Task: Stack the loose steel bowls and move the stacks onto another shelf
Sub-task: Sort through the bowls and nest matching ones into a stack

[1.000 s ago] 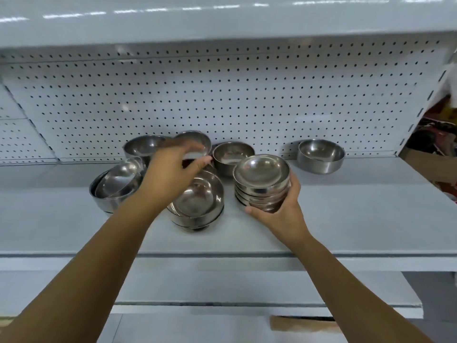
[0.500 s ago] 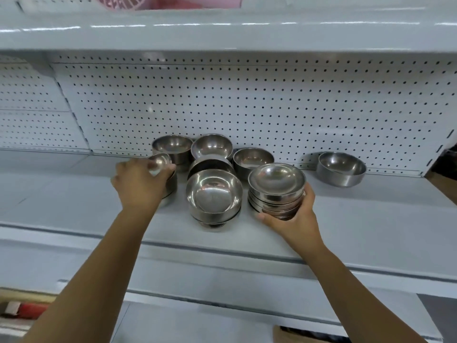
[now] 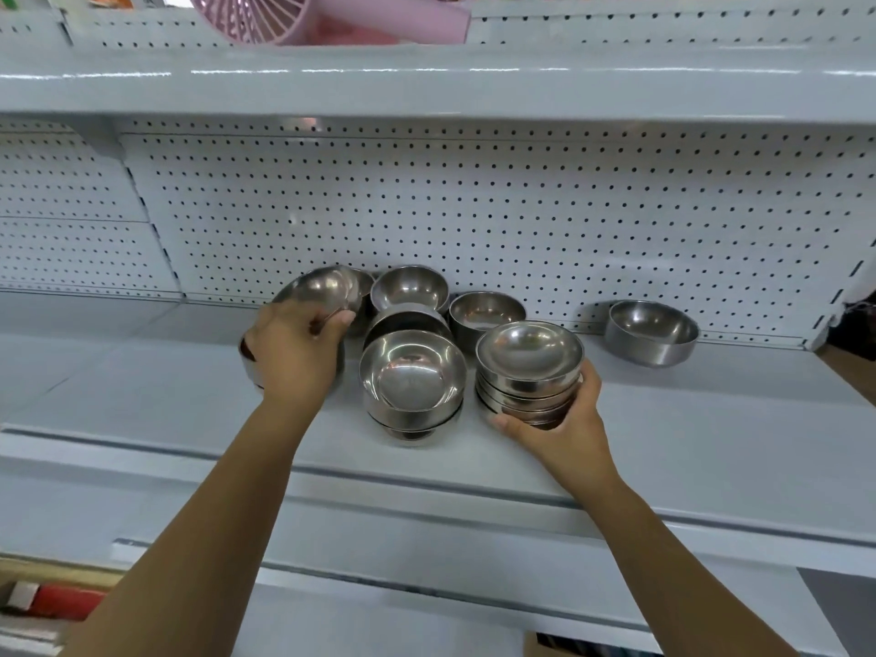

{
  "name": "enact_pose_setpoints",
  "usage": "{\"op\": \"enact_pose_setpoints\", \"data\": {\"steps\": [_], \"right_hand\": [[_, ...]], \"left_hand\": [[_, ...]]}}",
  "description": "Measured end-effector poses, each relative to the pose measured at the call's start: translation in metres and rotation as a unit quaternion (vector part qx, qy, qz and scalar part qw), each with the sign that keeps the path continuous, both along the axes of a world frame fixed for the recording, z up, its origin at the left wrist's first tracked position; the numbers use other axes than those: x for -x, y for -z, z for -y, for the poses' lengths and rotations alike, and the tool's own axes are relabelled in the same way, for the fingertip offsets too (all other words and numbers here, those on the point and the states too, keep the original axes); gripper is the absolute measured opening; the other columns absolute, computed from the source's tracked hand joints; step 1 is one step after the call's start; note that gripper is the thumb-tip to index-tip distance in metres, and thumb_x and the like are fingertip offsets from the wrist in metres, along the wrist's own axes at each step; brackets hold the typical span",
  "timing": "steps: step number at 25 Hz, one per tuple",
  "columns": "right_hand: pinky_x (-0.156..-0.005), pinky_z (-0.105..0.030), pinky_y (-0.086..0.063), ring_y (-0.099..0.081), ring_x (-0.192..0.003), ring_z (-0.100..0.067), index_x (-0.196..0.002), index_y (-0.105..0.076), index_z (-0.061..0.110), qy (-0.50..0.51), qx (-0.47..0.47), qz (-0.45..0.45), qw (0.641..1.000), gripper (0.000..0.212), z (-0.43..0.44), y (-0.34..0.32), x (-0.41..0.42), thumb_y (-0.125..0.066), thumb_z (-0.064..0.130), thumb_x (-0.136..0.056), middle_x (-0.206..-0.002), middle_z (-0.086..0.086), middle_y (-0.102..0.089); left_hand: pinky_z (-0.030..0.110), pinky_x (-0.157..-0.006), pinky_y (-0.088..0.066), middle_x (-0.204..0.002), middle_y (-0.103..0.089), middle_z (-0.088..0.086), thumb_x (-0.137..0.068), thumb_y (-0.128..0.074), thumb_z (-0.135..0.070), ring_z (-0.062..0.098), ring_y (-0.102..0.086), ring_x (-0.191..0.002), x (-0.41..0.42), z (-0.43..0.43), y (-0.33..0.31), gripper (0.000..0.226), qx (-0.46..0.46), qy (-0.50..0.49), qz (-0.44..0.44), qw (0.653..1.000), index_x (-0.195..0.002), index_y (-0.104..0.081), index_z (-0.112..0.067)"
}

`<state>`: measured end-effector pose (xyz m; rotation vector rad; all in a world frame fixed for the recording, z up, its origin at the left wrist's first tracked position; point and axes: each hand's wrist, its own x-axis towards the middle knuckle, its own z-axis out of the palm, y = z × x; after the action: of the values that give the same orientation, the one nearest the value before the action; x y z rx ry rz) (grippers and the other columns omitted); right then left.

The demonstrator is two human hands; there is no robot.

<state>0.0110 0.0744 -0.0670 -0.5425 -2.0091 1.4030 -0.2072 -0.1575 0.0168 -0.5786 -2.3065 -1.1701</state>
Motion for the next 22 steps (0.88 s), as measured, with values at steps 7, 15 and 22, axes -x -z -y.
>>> {"op": "enact_pose_setpoints", "data": {"steps": [7, 15, 22], "right_hand": [[-0.106, -0.025, -0.049, -0.057, -0.129, -0.002, -0.150, -0.018, 0.051, -0.012, -0.004, -0.006, 1.000, 0.123, -0.002, 0.003, -0.002, -0.099, 0.048, -0.059, -0.146, 0.015, -0.052], [-0.116, -0.038, -0.045, -0.049, -0.141, -0.008, -0.162, -0.017, 0.031, -0.006, -0.012, -0.065, 0.998, 0.093, 0.001, 0.000, -0.005, -0.068, 0.061, -0.091, -0.153, 0.009, -0.050], [-0.102, -0.014, -0.046, -0.054, -0.132, 0.001, -0.152, -0.030, 0.036, 0.017, 0.016, -0.073, 0.997, 0.052, 0.000, -0.001, -0.007, -0.048, 0.043, -0.104, -0.135, 0.033, -0.057]], "left_hand": [[0.024, -0.095, -0.039, -0.091, -0.065, -0.015, -0.082, -0.082, -0.030, 0.015, -0.048, -0.110, -0.052, -0.046, -0.024, 0.007, -0.046, 0.262, 0.010, 0.964, -0.080, -0.078, -0.025], [0.050, -0.111, -0.038, -0.133, -0.053, -0.022, -0.076, -0.080, -0.047, 0.022, -0.044, -0.134, -0.081, -0.097, -0.021, 0.010, 0.018, 0.400, 0.071, 0.913, -0.069, -0.072, -0.049], [0.042, -0.118, -0.034, -0.154, -0.042, -0.012, -0.081, -0.082, -0.031, 0.005, -0.037, -0.142, -0.079, -0.106, -0.013, 0.002, 0.066, 0.422, 0.133, 0.894, -0.081, -0.080, -0.030]]}}
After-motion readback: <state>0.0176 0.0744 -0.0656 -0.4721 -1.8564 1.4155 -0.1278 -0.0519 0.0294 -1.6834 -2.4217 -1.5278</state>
